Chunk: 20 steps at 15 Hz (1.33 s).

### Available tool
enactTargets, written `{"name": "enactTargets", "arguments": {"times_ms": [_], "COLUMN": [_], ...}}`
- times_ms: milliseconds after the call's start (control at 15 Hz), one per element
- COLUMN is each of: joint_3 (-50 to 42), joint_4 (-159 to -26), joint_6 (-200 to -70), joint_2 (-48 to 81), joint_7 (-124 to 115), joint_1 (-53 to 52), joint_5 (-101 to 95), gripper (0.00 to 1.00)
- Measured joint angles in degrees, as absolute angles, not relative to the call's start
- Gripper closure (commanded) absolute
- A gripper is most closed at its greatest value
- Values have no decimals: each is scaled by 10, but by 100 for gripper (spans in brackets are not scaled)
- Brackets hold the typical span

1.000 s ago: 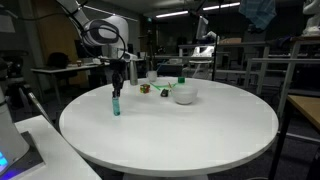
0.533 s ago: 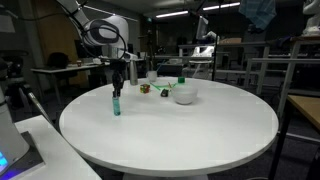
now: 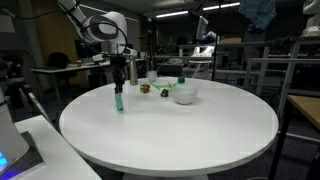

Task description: Move the bottle up on the table

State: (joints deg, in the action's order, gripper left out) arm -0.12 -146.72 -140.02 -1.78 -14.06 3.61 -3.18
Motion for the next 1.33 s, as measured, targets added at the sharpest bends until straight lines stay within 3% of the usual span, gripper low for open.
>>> {"name": "enactTargets", "arguments": {"times_ms": [733, 1333], "joint_3": [6, 6], "joint_4": [-1411, -1310], "joint_6": [-1399, -1395], "joint_2": [-13, 86], "joint_7": [-158, -176], "joint_1": [17, -8], "joint_5": [-73, -80], "gripper": [93, 93]}}
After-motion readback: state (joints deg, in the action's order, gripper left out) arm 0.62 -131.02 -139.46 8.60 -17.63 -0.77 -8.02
